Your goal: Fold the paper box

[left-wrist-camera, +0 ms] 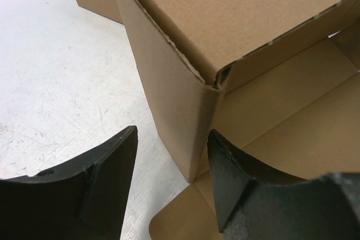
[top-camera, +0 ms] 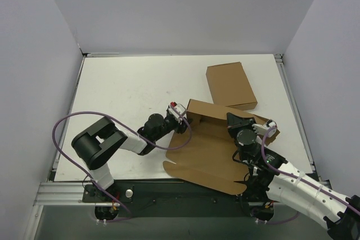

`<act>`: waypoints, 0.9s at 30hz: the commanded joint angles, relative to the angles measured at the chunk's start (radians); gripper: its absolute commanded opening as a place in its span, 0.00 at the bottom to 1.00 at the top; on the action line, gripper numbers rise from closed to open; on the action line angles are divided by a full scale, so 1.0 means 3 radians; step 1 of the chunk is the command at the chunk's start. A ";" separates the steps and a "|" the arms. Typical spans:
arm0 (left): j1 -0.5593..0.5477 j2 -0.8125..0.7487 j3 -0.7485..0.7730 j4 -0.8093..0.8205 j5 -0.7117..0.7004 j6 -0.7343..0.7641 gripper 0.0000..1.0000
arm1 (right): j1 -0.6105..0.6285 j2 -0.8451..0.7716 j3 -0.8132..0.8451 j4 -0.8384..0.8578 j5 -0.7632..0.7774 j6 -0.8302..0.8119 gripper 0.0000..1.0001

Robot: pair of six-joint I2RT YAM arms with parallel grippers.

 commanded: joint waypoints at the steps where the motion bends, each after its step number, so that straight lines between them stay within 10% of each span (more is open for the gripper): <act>1: -0.0003 0.0062 0.0108 0.0581 -0.0384 -0.0048 0.56 | 0.0028 0.0101 0.0030 -0.0585 -0.0154 -0.0102 0.00; 16: -0.0080 0.0042 0.0169 0.0372 -0.0716 -0.0216 0.27 | 0.0028 0.0086 0.0111 -0.0744 -0.0072 -0.0086 0.01; 27: 0.0302 -0.0490 0.0332 -0.1509 -0.0559 -0.0784 0.22 | 0.0033 -0.0047 0.0796 -0.1131 -0.0267 -0.1588 0.72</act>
